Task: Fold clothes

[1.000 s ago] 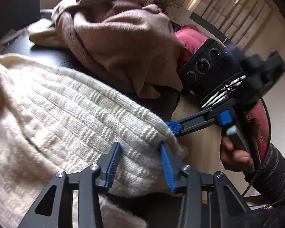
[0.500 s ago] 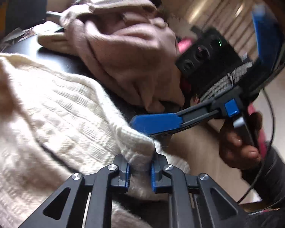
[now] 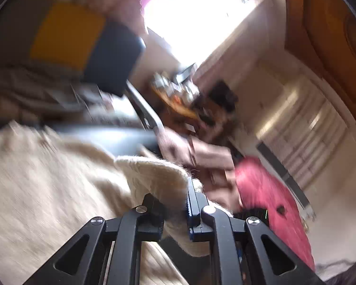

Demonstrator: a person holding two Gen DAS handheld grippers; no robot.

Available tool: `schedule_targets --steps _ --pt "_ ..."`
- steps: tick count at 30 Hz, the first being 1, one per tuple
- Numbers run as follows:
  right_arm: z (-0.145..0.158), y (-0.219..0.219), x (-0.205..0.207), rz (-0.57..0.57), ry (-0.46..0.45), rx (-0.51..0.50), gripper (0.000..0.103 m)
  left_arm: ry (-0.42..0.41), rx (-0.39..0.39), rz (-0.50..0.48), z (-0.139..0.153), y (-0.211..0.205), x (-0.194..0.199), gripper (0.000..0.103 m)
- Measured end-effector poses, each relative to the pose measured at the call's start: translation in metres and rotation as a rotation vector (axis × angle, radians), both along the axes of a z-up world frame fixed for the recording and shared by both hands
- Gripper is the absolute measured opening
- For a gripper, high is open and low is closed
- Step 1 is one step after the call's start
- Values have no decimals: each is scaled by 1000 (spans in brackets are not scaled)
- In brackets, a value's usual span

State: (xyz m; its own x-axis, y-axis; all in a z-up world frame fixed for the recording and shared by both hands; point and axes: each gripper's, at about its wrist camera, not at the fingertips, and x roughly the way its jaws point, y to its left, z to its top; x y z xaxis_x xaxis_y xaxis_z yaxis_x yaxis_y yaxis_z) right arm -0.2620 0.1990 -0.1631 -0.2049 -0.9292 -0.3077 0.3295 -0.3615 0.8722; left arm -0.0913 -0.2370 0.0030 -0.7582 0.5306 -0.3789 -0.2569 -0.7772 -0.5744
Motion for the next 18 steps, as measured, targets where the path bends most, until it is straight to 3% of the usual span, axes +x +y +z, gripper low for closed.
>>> schedule_targets --steps 5,9,13,16,18 --pt "20 -91 14 116 289 287 103 93 -30 66 56 -57 1 13" --pt "18 -155 2 97 452 408 103 126 -28 89 77 -87 -9 13" --pt "-3 -191 -35 60 401 493 103 99 -16 124 62 -105 -16 13" --pt "-26 -204 -67 9 312 547 103 14 10 162 20 -133 -14 13" --pt "-32 -195 -74 -33 299 551 103 -47 22 183 -10 -149 -13 13"
